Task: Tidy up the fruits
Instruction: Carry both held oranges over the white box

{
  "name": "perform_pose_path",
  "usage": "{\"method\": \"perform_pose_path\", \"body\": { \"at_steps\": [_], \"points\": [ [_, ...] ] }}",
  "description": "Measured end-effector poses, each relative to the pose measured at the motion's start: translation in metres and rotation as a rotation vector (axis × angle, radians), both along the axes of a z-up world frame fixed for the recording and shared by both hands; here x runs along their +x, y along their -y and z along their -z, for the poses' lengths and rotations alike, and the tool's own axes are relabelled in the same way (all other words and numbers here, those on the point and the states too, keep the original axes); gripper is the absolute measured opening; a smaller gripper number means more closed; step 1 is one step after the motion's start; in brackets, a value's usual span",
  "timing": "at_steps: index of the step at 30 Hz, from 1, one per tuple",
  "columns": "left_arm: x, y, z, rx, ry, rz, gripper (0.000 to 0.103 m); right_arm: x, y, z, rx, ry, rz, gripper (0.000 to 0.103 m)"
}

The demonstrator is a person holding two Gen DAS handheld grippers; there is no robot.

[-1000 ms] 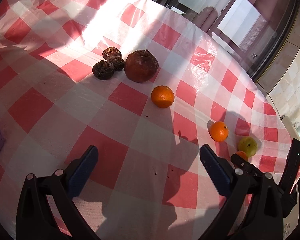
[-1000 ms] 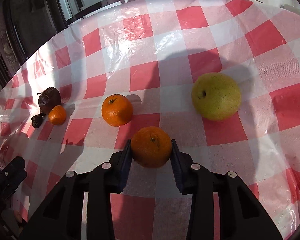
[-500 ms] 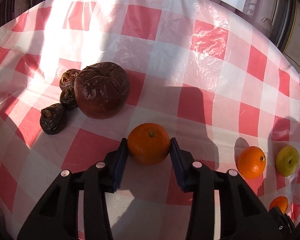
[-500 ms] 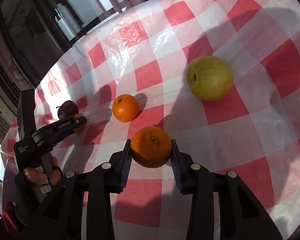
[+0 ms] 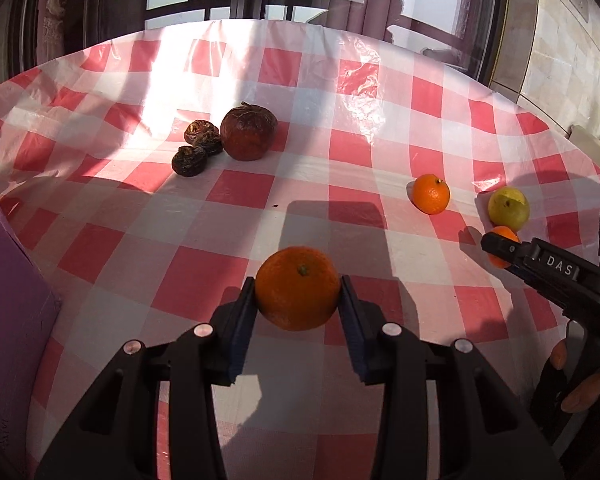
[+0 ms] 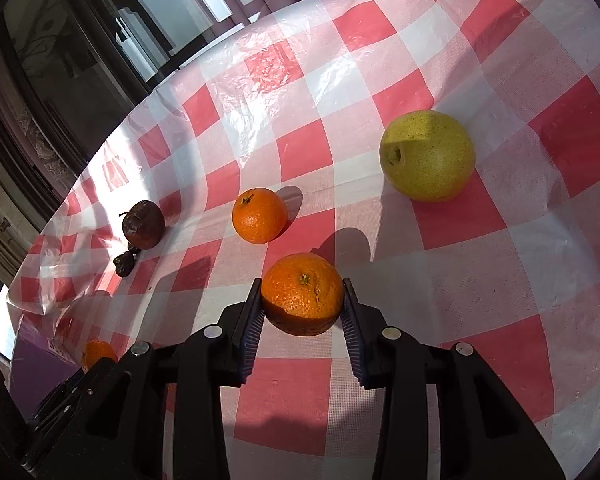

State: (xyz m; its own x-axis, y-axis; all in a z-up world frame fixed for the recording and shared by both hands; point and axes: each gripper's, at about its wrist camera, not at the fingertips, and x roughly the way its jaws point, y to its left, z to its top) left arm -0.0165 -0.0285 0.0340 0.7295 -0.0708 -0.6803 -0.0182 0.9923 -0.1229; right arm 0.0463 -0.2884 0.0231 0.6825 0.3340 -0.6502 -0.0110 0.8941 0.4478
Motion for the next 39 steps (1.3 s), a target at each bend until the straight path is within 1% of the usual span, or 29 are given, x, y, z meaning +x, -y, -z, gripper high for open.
{"method": "perform_pose_path", "body": {
  "at_steps": [3,7,10,14,16,19,21,23,24,26,28,32,36,38,39],
  "points": [
    [-0.018,-0.007,-0.010,0.001,0.004,0.000,0.041,0.001,0.000,0.000,-0.002,-0.006,-0.001,0.037],
    [-0.044,-0.016,-0.019,-0.018,-0.002,0.001,0.041,0.003,0.000,0.002,-0.007,-0.020,0.001,0.037],
    [-0.064,-0.026,-0.027,-0.054,0.000,-0.004,0.041,0.003,-0.001,0.002,-0.013,-0.022,0.001,0.037],
    [-0.099,-0.040,-0.056,-0.029,0.071,-0.001,0.041,-0.007,-0.006,-0.006,-0.038,0.014,-0.008,0.037],
    [-0.117,-0.052,-0.072,-0.022,0.111,-0.008,0.041,-0.019,-0.011,-0.007,-0.011,0.012,-0.016,0.038],
    [-0.140,-0.078,-0.095,-0.027,0.162,-0.042,0.041,-0.045,-0.029,-0.010,0.061,0.016,-0.041,0.038],
    [-0.152,-0.096,-0.105,-0.043,0.180,-0.068,0.041,-0.060,-0.054,-0.016,0.075,0.024,-0.095,0.038],
    [-0.163,-0.115,-0.115,-0.046,0.197,-0.096,0.041,-0.073,-0.086,-0.028,0.049,0.041,-0.172,0.038],
    [-0.170,-0.123,-0.119,-0.044,0.208,-0.112,0.041,-0.080,-0.104,-0.037,0.034,0.056,-0.214,0.038],
    [-0.180,-0.140,-0.126,-0.042,0.218,-0.141,0.041,-0.092,-0.136,-0.059,0.035,0.095,-0.298,0.038],
    [-0.190,-0.160,-0.133,-0.041,0.219,-0.175,0.041,-0.107,-0.172,-0.084,0.026,0.147,-0.388,0.038],
    [-0.200,-0.204,-0.135,-0.003,0.169,-0.247,0.041,-0.136,-0.240,-0.125,0.029,0.214,-0.571,0.038],
    [-0.201,-0.247,-0.122,0.020,0.066,-0.310,0.041,-0.164,-0.304,-0.148,0.015,0.242,-0.725,0.038],
    [-0.201,-0.262,-0.112,0.038,0.017,-0.317,0.041,-0.177,-0.331,-0.155,-0.026,0.268,-0.777,0.038],
    [-0.201,-0.267,-0.106,0.060,-0.011,-0.313,0.041,-0.181,-0.346,-0.156,-0.059,0.279,-0.793,0.038]
  ]
}}
